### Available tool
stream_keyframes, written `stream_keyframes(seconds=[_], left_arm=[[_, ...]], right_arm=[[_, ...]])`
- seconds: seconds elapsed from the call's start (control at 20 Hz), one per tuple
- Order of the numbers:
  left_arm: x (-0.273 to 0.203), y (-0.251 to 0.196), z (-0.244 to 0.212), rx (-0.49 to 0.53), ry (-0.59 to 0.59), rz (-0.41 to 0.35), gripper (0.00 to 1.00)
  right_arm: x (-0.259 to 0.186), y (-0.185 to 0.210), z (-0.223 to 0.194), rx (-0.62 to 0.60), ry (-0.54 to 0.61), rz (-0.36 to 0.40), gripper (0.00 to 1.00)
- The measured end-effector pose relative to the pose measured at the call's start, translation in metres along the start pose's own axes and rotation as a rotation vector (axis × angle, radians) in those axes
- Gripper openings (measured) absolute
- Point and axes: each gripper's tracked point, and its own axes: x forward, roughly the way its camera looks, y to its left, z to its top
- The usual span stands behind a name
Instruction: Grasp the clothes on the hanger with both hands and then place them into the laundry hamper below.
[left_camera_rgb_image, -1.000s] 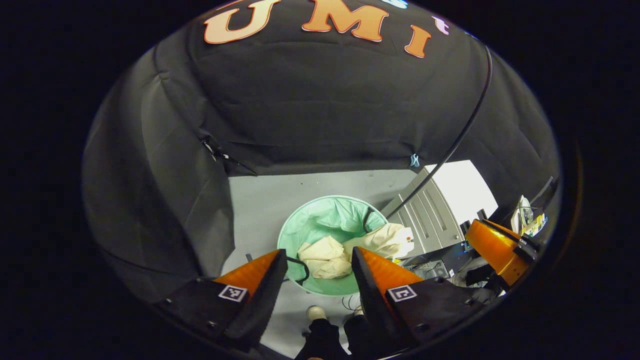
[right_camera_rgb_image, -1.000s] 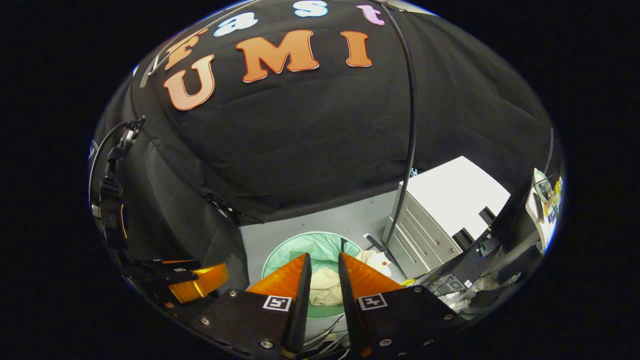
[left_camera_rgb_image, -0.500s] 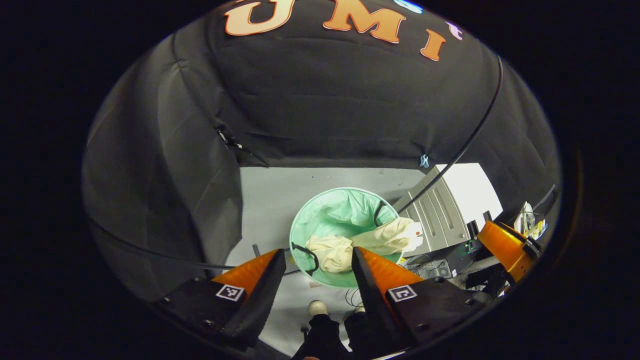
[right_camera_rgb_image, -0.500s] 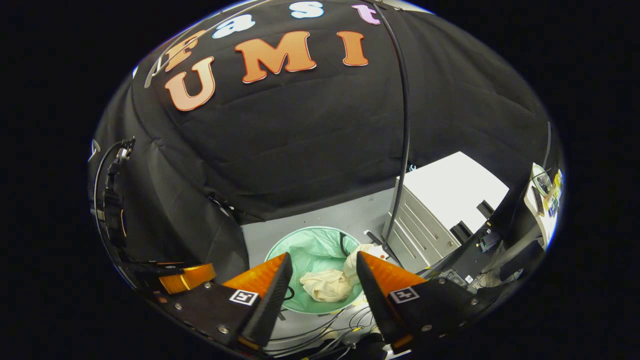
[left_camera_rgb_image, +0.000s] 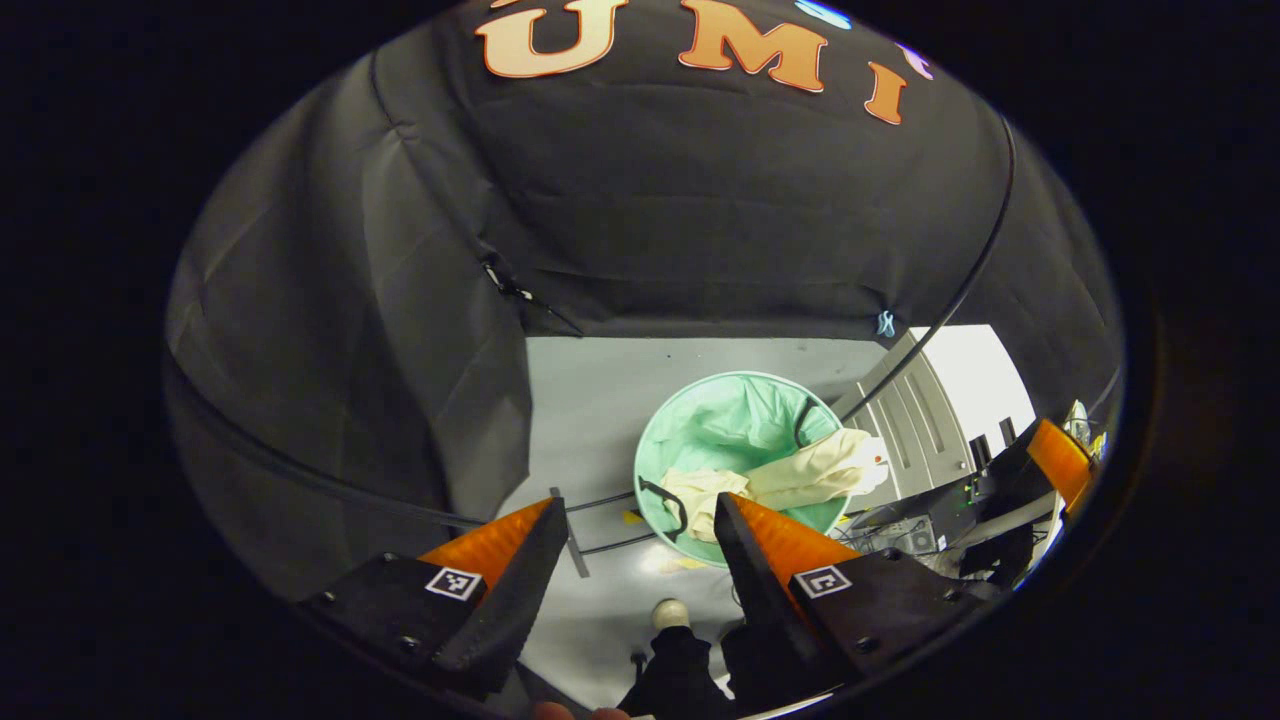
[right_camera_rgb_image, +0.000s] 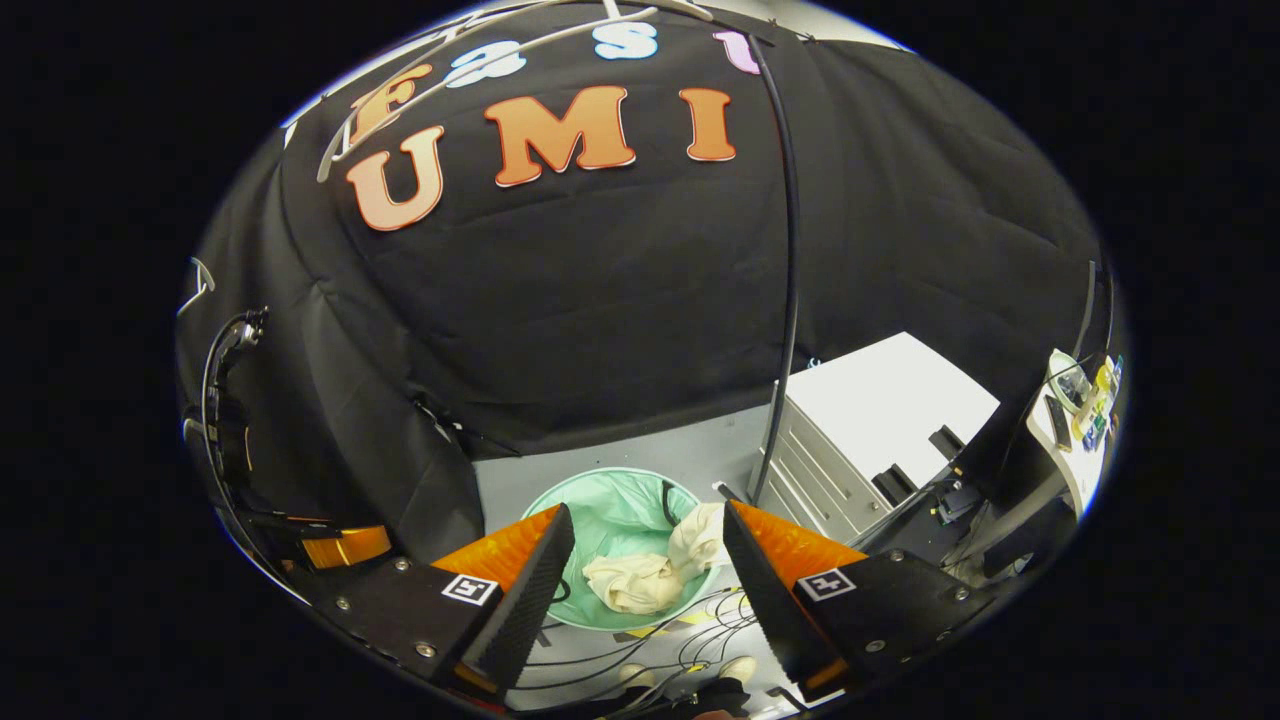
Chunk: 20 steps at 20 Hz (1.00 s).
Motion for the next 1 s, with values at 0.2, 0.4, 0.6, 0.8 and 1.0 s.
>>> stream_keyframes(seconds=[0.2,0.4,0.6,0.8,1.0], left_arm=[[-0.026,0.011,0.016,-0.010,-0.058,0.001,0.97],[-0.054,0.015,0.047,-0.011,-0.141,-0.008,0.96],[-0.088,0.012,0.084,0.003,-0.247,-0.026,0.98],[-0.121,-0.003,0.120,0.019,-0.357,-0.061,0.99],[-0.168,-0.009,0.148,0.041,-0.490,-0.088,0.98]], right_arm=[[-0.028,-0.013,0.027,-0.038,-0.079,-0.017,0.93],[-0.060,-0.020,0.059,-0.057,-0.166,-0.033,0.93],[-0.084,-0.021,0.086,-0.027,-0.230,-0.029,0.93],[-0.108,-0.022,0.116,-0.032,-0.309,-0.044,0.93],[-0.135,-0.016,0.144,-0.028,-0.384,-0.033,0.93]])
